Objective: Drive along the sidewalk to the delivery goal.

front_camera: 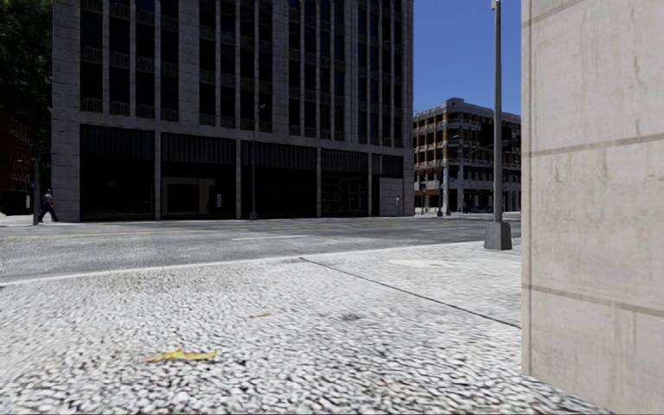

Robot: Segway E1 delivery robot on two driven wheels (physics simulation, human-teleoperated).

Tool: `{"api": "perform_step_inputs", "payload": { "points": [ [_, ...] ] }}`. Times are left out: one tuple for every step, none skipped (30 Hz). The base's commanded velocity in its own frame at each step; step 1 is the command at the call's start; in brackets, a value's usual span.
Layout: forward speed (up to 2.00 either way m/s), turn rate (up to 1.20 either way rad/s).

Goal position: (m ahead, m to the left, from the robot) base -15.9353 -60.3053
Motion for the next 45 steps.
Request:
{"api": "perform_step_inputs", "payload": {
  "points": [
    [0.0,0.0],
    [0.0,0.0],
    [0.0,0.0],
    [0.0,0.0],
    [0.0,0.0],
    [0.0,0.0],
    [0.0,0.0],
    [0.0,0.0],
    [0.65,0.07],
    [0.65,0.07],
    [0.97,0.3],
    [1.41,0.44],
    [2.0,0.48],
    [2.0,0.49],
    [2.0,0.49],
    [2.0,0.49],
    [2.0,0.49],
    [2.0,0.49],
    [2.0,0.49],
    [2.0,0.49],
    [2.0,0.49],
    [2.0,0.39],
    [2.0,0.2],
    [2.0,0.0],
    [2.0,0.0],
    [2.0,0.0],
    [2.0,0.0],
    [2.0,0.0],
    [2.0,0.0],
    [2.0,0.0],
    [2.0,0.0],
    [2.0,0.0],
    [2.0,0.0],
    [2.0,-0.06],
    [2.0,-0.26],
    [2.0,-0.26],
    [2.0,-0.35],
    [2.0,-0.38],
    [2.0,-0.47],
    [2.0,-0.57],
    [2.0,-0.57],
    [1.96,-0.63],
    [1.91,-0.64],
    [1.89,-0.64],
    [1.88,-0.65]
  ]
}}
